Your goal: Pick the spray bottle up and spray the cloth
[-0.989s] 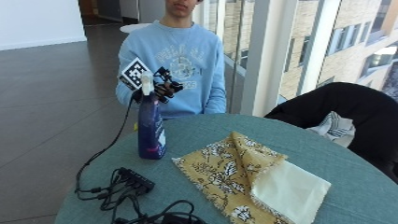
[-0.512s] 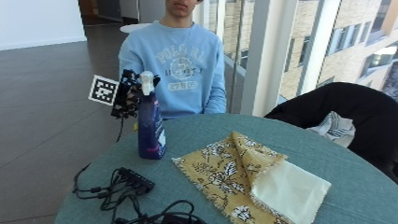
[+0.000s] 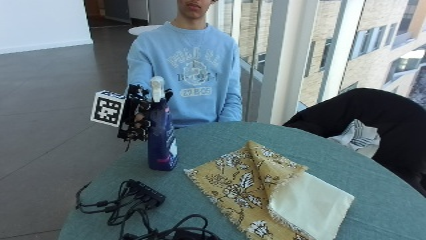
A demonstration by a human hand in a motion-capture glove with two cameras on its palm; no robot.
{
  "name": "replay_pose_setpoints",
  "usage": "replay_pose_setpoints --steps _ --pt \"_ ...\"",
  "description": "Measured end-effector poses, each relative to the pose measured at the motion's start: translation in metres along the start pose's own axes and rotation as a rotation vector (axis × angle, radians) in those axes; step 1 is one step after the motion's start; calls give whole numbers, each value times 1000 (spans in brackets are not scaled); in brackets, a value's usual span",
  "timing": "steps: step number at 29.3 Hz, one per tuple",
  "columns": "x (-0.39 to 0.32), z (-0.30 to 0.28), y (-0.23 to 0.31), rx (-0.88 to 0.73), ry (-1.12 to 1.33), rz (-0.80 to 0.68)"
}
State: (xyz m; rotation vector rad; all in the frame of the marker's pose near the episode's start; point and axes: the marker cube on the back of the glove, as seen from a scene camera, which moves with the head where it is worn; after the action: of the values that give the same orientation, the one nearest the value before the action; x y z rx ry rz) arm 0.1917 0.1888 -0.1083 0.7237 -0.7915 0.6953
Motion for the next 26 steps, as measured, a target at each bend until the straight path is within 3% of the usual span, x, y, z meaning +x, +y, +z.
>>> replay_pose_setpoints --steps 18,22,26 --pt "11 18 -6 195 89 -41" --pt "7 17 -7 168 98 -64" --pt "-6 14 -7 31 124 -72"
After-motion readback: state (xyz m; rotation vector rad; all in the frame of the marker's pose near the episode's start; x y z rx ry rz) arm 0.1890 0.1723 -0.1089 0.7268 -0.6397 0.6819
